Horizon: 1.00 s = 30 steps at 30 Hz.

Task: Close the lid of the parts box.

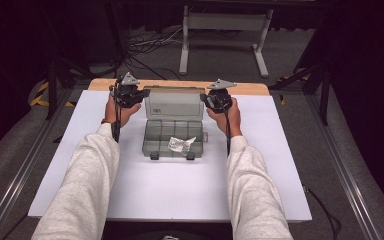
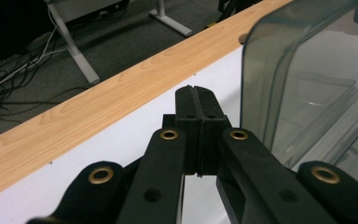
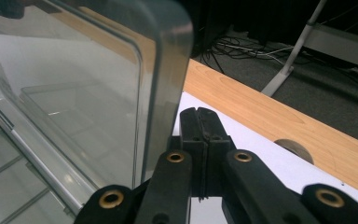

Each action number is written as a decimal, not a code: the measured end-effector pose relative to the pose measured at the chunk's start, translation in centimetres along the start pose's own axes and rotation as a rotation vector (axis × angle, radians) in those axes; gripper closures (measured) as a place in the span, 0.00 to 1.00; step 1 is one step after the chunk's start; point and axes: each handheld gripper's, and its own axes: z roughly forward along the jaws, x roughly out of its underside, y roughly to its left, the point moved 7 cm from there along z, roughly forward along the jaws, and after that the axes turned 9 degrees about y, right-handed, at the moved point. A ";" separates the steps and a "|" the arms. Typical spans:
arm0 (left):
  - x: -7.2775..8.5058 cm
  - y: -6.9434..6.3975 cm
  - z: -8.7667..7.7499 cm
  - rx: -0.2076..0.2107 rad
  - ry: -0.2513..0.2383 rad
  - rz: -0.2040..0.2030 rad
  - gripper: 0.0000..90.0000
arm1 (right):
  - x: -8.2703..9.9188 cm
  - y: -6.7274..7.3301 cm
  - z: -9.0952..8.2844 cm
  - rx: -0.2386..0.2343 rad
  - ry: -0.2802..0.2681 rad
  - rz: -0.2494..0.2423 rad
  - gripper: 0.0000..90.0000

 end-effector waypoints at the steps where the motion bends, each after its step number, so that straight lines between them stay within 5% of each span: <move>1: 0.0 0.0 -0.1 -0.001 -0.004 0.007 1.00 | -0.1 0.0 -0.2 -0.001 -0.004 -0.001 1.00; 30: 0.1 -1.7 -2.2 -0.005 -0.009 0.036 1.00 | -0.5 1.2 -3.0 0.010 -0.065 -0.010 1.00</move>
